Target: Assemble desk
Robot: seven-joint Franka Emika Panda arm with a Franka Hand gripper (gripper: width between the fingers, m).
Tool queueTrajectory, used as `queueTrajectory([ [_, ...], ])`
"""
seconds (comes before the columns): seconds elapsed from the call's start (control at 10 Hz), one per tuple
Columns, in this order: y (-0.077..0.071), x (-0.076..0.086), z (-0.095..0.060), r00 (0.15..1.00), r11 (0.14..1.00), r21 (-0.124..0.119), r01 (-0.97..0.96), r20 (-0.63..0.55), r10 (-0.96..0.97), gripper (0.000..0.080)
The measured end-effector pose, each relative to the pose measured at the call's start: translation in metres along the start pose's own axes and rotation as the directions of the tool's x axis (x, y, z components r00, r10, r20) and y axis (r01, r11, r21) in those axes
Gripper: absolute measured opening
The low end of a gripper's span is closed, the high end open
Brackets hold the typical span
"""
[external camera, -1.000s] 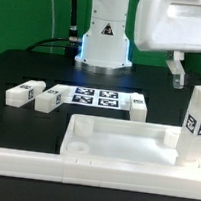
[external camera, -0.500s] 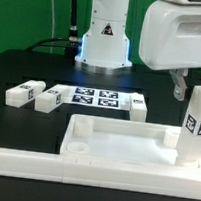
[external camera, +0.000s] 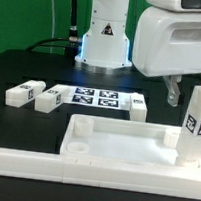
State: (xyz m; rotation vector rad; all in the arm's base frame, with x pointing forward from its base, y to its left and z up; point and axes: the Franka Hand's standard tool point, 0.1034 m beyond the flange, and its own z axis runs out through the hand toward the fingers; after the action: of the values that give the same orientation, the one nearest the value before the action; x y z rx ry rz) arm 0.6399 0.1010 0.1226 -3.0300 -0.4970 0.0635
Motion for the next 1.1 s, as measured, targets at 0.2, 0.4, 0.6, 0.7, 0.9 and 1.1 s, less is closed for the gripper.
queueTrajectory([
  [0.2,-0.0001,-0.0004,0.0005,1.000,1.000,0.000,0.000,0.001,0.000,0.0395],
  [0.4,-0.0001,-0.0005,0.0006,1.000,1.000,0.000,0.000,0.001,0.000,0.0288],
  [0.6,-0.0001,-0.0005,0.0006,1.000,1.000,0.001,-0.009,0.001,0.009,0.0288],
  [0.7,-0.0002,-0.0004,0.0006,1.000,1.000,0.001,-0.020,0.001,0.020,0.0288],
  [0.9,0.0003,-0.0032,0.0000,0.980,0.980,0.021,-0.198,-0.001,0.198,0.0288],
  [1.1,0.0007,-0.0048,0.0009,0.924,0.924,0.037,-0.380,-0.015,0.381,0.0288],
])
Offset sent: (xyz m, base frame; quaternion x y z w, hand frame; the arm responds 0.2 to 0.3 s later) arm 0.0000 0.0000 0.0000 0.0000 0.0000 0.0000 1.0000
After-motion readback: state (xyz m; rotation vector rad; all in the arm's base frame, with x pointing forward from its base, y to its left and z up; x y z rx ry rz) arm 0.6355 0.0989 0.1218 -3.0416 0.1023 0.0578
